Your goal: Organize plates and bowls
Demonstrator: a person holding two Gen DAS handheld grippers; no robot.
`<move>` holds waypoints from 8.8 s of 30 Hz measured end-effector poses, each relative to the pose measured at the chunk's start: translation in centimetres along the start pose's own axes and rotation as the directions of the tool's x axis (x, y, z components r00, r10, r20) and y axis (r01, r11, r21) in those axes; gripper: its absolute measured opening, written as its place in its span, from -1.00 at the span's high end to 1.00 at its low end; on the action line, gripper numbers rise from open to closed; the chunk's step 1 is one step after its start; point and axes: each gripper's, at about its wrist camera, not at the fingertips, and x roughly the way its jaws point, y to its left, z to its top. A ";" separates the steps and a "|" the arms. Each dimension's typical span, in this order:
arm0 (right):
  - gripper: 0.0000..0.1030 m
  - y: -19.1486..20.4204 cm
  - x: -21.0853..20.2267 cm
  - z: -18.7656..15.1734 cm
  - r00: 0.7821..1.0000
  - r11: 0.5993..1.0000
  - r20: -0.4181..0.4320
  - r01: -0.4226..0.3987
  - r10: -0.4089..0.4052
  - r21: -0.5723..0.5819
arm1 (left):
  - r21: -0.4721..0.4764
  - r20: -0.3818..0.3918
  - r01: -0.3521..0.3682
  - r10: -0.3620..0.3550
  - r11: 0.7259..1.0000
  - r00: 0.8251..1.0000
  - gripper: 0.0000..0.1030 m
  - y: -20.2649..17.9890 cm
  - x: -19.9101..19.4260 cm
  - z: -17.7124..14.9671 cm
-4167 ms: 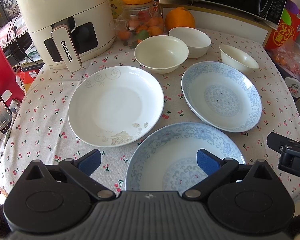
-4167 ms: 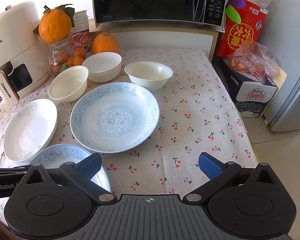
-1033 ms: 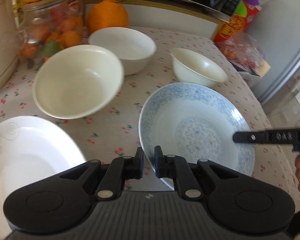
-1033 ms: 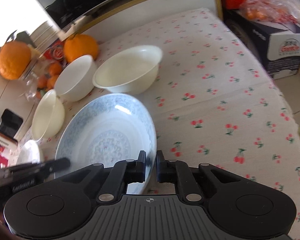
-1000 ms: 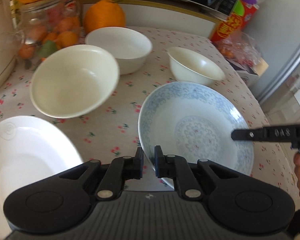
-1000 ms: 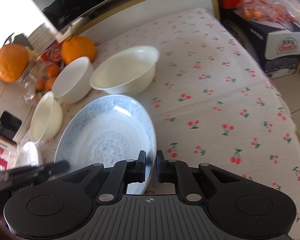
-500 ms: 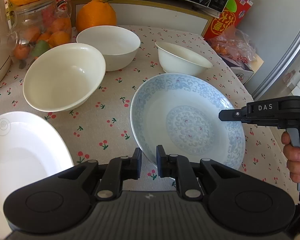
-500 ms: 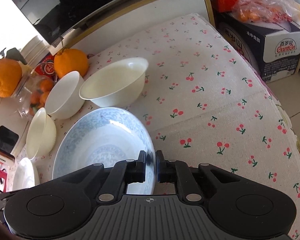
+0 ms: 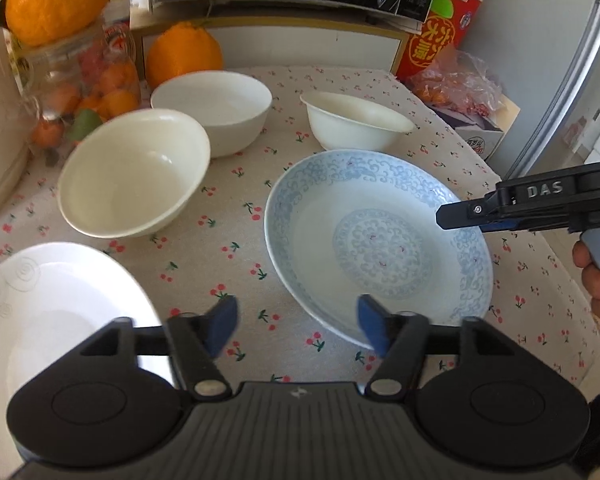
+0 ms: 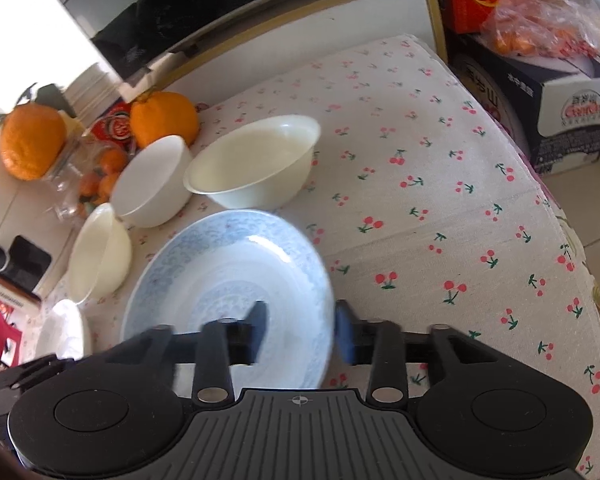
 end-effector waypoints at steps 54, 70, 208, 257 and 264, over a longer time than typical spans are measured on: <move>-0.73 8.2 -2.7 -11.9 0.913 0.922 -0.339 -0.314 0.228 -0.227 | -0.264 -0.206 0.203 -0.261 0.943 0.943 -0.30 5.3 -6.6 -9.9; 0.33 8.9 -4.2 -11.6 0.967 0.907 -0.234 -0.184 0.098 -0.379 | -0.183 -0.193 0.139 -0.175 0.973 0.966 0.45 5.0 -7.9 -9.5; -0.41 6.4 0.3 -3.4 0.995 0.952 0.093 0.051 -0.024 -0.303 | -0.098 0.064 0.042 -0.035 0.994 0.997 -0.21 3.0 -3.1 -2.6; 0.37 24.5 8.4 -4.9 0.980 0.781 -0.146 -0.197 0.136 -0.593 | -0.579 -0.029 -0.104 0.107 0.808 0.994 0.16 14.2 -9.0 -9.1; 0.86 24.8 9.2 -5.5 0.952 0.767 -0.227 -0.301 0.206 -0.566 | -0.538 -0.030 -0.135 0.141 0.832 0.989 0.60 14.3 -9.0 -8.9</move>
